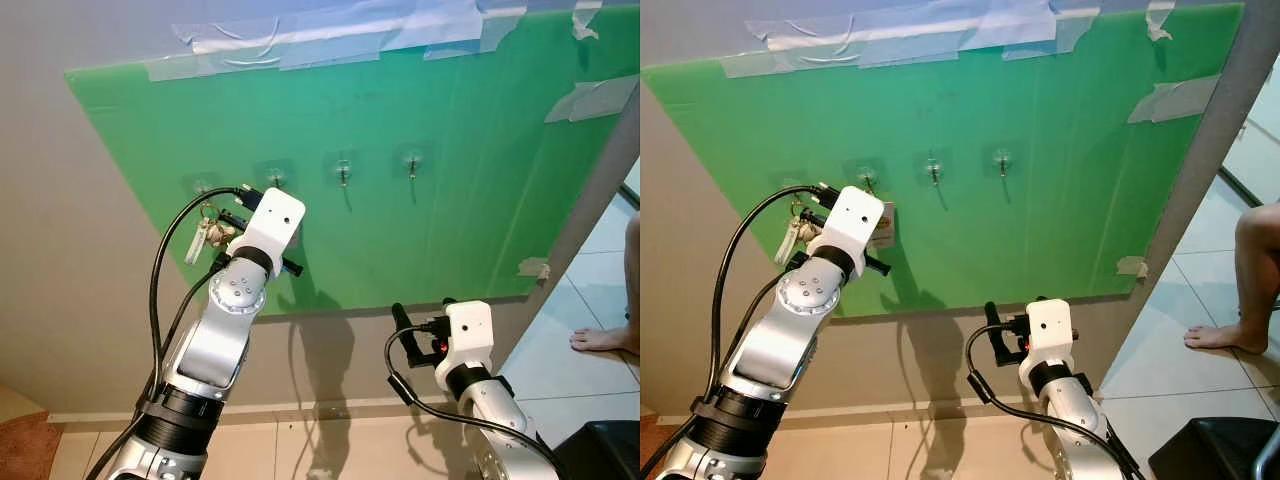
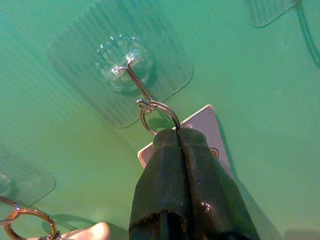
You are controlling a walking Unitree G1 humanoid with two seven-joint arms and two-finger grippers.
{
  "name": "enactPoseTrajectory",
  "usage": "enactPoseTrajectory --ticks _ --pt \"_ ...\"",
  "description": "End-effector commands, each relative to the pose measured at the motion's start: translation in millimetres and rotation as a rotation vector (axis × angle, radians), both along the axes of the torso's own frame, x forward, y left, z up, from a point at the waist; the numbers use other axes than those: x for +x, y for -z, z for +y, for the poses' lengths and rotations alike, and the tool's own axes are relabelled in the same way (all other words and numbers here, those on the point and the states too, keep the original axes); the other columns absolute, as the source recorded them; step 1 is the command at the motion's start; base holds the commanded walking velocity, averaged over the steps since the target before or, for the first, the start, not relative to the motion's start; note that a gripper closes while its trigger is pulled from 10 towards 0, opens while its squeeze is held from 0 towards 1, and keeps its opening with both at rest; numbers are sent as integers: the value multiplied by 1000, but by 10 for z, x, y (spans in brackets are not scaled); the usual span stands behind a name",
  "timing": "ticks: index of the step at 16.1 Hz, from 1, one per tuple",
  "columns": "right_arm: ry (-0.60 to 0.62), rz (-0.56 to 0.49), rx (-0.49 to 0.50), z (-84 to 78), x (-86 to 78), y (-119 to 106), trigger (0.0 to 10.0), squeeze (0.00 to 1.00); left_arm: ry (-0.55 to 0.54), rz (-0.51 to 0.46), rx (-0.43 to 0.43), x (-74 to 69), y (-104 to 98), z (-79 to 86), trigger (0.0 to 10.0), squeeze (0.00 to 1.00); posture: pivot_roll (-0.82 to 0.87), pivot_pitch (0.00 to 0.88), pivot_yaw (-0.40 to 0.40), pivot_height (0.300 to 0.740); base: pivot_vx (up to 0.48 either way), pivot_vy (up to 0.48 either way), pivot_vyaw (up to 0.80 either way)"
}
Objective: Hang keys on a hook
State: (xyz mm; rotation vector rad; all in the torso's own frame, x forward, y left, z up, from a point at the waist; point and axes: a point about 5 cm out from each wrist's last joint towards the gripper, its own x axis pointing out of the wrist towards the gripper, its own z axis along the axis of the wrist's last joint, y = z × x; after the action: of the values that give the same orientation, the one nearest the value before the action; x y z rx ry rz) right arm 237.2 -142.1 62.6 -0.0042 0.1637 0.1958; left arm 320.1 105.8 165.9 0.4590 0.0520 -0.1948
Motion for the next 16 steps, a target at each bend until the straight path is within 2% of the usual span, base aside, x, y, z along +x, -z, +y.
enactPoseTrajectory --ticks 1,7,9,12,14,16 --pt "-12 2 0 36 -2 14 10000 0 -14 -2 3 21 5 36 10000 1000 -111 0 123 740 0 0 0" --pt "-9 3 -1 32 -14 17 10000 0 2 -10 -50 8 -16 3 10000 1000 -114 0 122 740 0 0 0" --pt "-9 5 -2 25 -18 19 10000 0 41 -38 -108 -17 -86 -55 10000 1000 -114 0 119 740 0 0 0" --pt "-12 6 -7 6 -19 17 10000 0 69 -36 -238 -70 -99 -58 10000 1000 -109 0 109 740 0 0 0" --pt "-17 8 -11 -4 -15 17 10000 0 67 -24 -316 -108 -71 -6 10000 1000 -102 0 99 740 0 0 0" --pt "-23 6 -13 -12 5 6 10000 0 30 -12 -342 -170 17 119 10000 1000 -94 0 89 740 0 0 0"
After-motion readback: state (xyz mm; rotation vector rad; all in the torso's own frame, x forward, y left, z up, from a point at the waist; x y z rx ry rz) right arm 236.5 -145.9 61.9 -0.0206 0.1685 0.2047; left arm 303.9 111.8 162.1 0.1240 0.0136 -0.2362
